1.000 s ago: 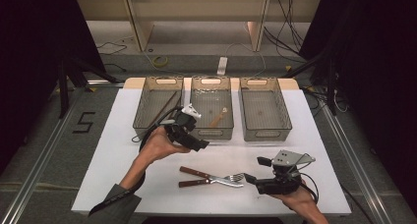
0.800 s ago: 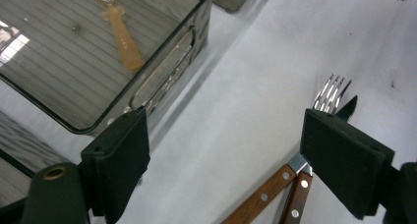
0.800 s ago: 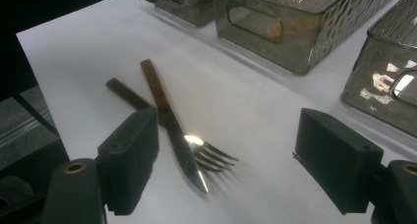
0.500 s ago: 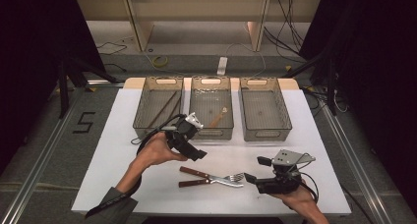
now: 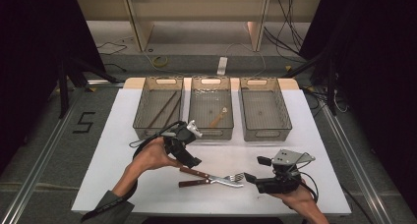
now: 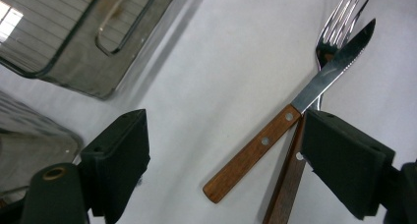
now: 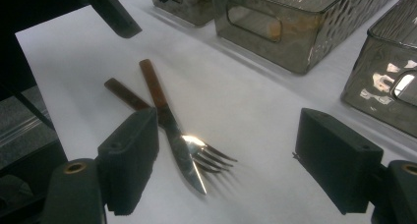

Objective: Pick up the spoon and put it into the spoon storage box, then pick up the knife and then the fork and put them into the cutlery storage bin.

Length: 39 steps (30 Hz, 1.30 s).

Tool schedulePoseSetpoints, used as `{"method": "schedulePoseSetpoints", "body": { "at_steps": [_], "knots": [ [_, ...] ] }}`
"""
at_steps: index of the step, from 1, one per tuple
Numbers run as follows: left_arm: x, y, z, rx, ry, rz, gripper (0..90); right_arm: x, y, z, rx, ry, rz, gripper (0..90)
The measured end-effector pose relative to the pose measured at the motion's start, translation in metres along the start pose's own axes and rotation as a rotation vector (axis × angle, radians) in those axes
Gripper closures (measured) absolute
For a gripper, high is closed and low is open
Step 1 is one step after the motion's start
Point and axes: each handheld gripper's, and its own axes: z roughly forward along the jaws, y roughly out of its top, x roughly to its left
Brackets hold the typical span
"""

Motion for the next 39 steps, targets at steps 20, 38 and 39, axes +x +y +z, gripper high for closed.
{"method": "schedulePoseSetpoints", "body": {
  "at_steps": [20,38,39],
  "knots": [
    [-0.005,-0.011,0.016,0.135,0.005,0.085,17.1,0.001,0.0,-0.001,0.0,-0.004,-0.005,25.1],
    [-0.008,-0.016,0.032,0.232,-0.002,0.136,29.8,0.003,0.0,-0.001,0.01,-0.008,-0.016,25.1],
    [-0.009,-0.015,0.033,0.229,-0.008,0.138,31.4,0.003,0.0,-0.001,0.01,-0.007,-0.016,25.1]
  ]
}}
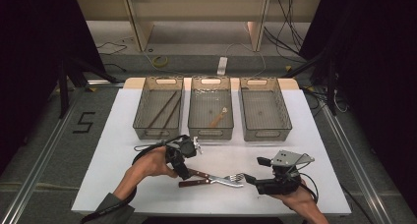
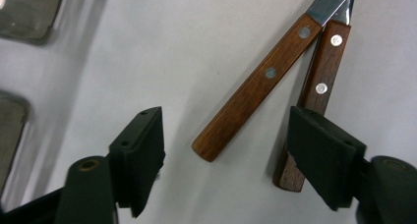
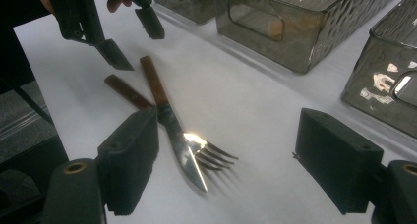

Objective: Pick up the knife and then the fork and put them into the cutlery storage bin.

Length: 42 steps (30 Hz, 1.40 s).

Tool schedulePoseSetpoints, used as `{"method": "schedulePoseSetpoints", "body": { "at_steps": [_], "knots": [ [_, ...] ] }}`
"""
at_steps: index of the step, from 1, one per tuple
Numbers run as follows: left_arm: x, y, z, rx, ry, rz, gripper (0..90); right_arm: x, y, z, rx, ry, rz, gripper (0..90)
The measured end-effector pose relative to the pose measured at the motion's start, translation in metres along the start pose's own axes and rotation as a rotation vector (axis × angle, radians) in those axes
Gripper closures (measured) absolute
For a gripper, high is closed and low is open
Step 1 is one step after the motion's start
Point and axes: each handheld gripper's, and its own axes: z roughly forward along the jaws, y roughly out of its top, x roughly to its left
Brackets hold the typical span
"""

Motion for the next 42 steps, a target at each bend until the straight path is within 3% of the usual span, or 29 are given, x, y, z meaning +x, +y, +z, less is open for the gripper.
{"method": "schedulePoseSetpoints", "body": {
  "at_steps": [5,18,27,33,42],
  "knots": [
    [-0.004,0.004,0.01,0.035,-0.003,0.043,37.0,0.001,-0.001,0.0,-0.001,0.0,0.0,25.1],
    [-0.002,0.005,0.021,0.031,-0.039,0.067,48.5,0.001,0.0,0.0,0.003,0.001,-0.004,25.2],
    [-0.001,0.007,0.021,0.036,-0.057,0.075,57.4,0.002,0.0,0.001,0.007,0.002,-0.005,25.3],
    [-0.004,0.006,0.02,0.033,-0.06,0.119,61.9,0.002,-0.001,0.001,0.008,0.0,-0.004,25.4],
    [-0.01,0.005,0.019,0.022,-0.059,0.218,71.8,0.002,-0.001,0.001,0.013,0.0,-0.006,25.5]
  ]
}}
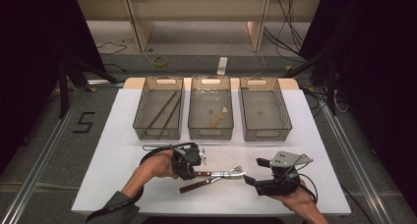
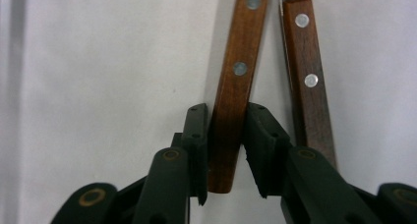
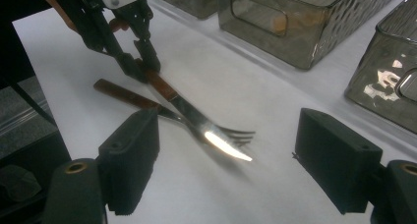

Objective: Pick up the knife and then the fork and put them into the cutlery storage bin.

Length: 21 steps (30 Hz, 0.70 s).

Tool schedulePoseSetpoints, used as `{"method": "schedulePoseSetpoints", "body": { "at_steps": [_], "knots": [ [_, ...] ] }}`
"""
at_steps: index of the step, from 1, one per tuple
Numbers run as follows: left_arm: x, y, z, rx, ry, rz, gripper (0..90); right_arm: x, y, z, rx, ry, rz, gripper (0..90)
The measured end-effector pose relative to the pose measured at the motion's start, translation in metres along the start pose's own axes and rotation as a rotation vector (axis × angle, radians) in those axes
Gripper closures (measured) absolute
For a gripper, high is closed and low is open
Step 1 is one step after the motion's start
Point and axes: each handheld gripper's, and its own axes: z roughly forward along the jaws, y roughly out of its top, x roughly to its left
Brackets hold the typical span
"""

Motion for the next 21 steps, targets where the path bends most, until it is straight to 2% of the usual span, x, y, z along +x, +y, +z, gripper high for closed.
{"method": "schedulePoseSetpoints", "body": {
  "at_steps": [5,10,12,15,21],
  "knots": [
    [-0.002,0.0,0.0,0.001,0.004,0.027,74.1,0.0,0.0,0.0,0.003,0.0,-0.001,25.4],
    [-0.003,0.0,0.0,-0.002,0.003,0.028,74.8,0.0,0.0,0.0,0.0,-0.001,-0.003,25.5],
    [-0.003,0.001,-0.001,-0.001,-0.023,0.017,74.9,0.0,0.0,0.0,-0.003,0.001,-0.002,25.5],
    [-0.003,0.002,-0.001,-0.005,-0.039,0.003,75.0,0.001,0.001,-0.001,-0.008,0.0,-0.009,25.5],
    [-0.005,0.008,-0.013,-0.052,-0.067,-0.065,75.1,0.005,0.002,0.0,-0.019,0.005,-0.022,25.7]
  ]
}}
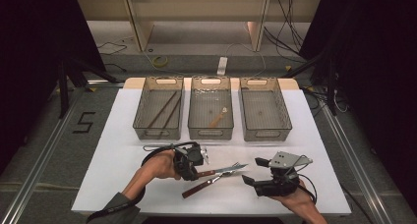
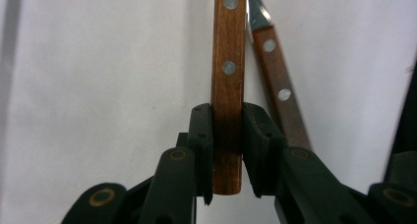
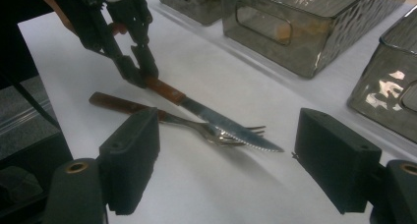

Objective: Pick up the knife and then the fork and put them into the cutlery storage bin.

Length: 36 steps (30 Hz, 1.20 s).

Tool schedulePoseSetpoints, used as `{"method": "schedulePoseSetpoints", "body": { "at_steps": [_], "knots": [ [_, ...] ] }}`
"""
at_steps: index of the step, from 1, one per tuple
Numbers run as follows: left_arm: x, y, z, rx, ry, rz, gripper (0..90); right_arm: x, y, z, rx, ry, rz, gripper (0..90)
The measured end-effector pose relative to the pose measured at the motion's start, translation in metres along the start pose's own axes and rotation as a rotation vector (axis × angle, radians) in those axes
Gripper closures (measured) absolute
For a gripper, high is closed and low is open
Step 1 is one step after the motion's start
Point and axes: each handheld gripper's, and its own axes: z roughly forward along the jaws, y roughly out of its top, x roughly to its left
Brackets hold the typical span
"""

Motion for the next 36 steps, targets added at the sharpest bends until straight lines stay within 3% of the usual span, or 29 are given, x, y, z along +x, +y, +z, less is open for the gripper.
{"method": "schedulePoseSetpoints", "body": {
  "at_steps": [18,24,28,33,36],
  "knots": [
    [-0.026,0.023,-0.01,0.013,-0.048,0.037,75.1,0.028,0.011,0.017,0.055,0.06,-0.158,26.5],
    [-0.032,0.03,-0.009,0.026,-0.059,0.054,75.1,0.033,0.011,0.021,0.096,0.081,-0.199,27.7],
    [-0.036,0.035,-0.008,0.014,-0.074,0.043,75.1,0.034,0.012,0.024,0.125,0.104,-0.224,28.5],
    [-0.04,0.039,-0.008,0.02,-0.083,0.056,75.0,0.04,0.014,0.03,0.172,0.114,-0.282,30.6],
    [-0.043,0.042,-0.009,0.018,-0.086,0.07,75.0,0.045,0.013,0.034,0.215,0.104,-0.342,34.9]
  ]
}}
